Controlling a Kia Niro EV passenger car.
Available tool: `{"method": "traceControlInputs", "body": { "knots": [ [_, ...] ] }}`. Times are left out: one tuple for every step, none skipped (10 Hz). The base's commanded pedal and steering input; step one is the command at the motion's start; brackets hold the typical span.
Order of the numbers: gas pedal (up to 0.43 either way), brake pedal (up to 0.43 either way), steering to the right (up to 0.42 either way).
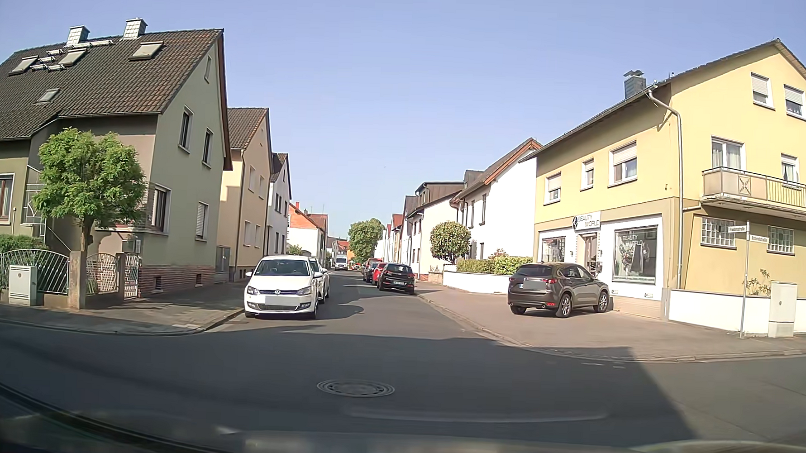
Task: Follow the waypoints while adhering to traffic rules and regulations
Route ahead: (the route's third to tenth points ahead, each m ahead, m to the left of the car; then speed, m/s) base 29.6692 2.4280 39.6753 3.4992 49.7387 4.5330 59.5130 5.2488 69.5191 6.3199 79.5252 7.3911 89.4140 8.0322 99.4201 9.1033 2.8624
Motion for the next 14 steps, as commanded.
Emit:
{"method": "traceControlInputs", "body": {
  "knots": [
    [0.000, 0.030, 0.066],
    [0.047, 0.030, 0.056],
    [0.087, 0.030, 0.050],
    [0.098, 0.030, 0.042],
    [0.110, 0.030, 0.031],
    [0.110, 0.030, 0.023],
    [0.110, 0.030, 0.013],
    [0.118, 0.030, -0.004],
    [0.118, 0.030, -0.014],
    [0.118, 0.030, -0.021],
    [0.118, 0.030, -0.030],
    [0.118, 0.030, -0.042],
    [0.118, 0.030, -0.058],
    [0.118, 0.030, -0.070]
  ]
}}
